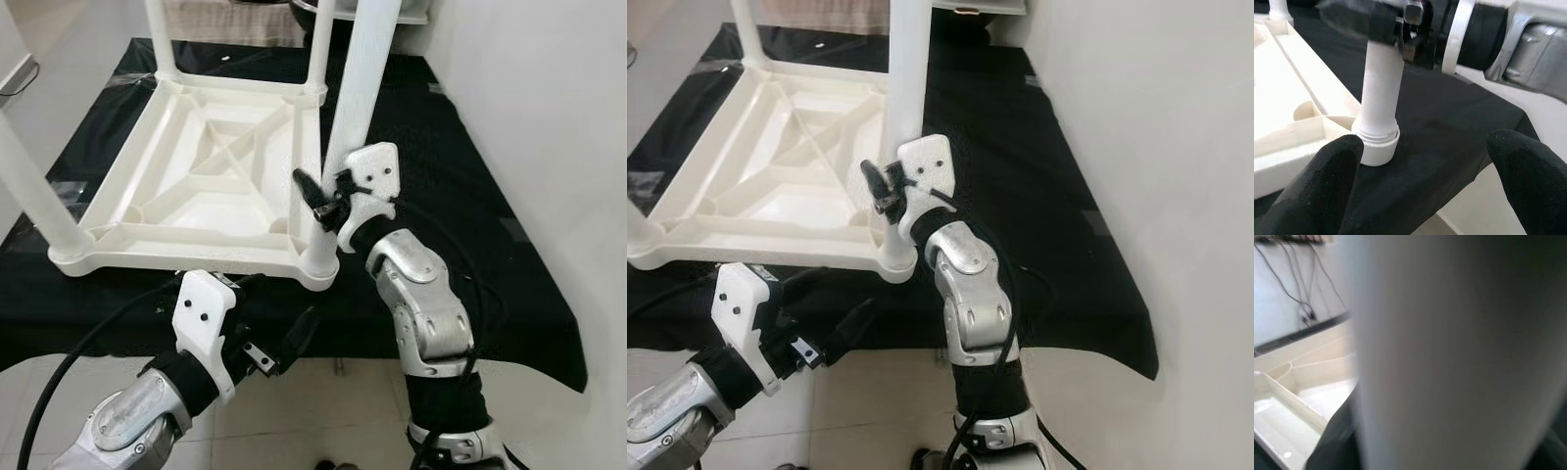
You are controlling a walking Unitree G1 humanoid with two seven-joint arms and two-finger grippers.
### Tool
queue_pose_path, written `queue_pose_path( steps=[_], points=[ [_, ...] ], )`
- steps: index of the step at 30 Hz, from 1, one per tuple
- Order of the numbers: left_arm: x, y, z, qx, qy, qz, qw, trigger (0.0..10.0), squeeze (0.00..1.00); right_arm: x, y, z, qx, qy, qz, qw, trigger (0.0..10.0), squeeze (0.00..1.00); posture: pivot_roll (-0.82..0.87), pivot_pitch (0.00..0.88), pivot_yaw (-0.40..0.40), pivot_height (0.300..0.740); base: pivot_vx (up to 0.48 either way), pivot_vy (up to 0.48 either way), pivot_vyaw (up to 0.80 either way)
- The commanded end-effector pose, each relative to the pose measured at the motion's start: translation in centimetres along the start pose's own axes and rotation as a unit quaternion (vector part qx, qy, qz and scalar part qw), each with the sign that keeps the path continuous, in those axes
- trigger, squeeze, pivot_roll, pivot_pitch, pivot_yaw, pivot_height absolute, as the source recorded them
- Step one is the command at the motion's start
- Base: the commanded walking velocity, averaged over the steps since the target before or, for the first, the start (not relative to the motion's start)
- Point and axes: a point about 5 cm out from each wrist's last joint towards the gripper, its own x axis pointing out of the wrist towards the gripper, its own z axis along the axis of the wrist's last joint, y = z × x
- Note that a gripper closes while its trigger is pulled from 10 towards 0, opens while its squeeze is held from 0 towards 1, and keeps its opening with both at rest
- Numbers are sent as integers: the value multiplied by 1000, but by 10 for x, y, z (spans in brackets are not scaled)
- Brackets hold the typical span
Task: Building children table
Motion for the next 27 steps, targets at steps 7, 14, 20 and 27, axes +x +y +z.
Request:
queue_pose_path(
  steps=[7,14,20,27],
  points=[
    [0,-2,-1,-8,1,-3,1000,10000,0,11,-10,37,-5,-79,138,987,10000,1000,155,215,-117,740,0,0,0],
    [-2,-3,0,-4,3,3,1000,10000,0,26,-22,53,-33,-62,323,944,10000,0,185,238,-128,740,0,0,0],
    [-3,-4,0,-7,3,6,1000,10000,0,35,-30,55,-9,-50,373,926,10000,0,206,253,-133,740,0,0,0],
    [-9,-5,0,-11,11,13,1000,10000,0,34,-36,55,36,-29,494,868,10000,0,228,275,-135,740,0,0,0]
  ],
)
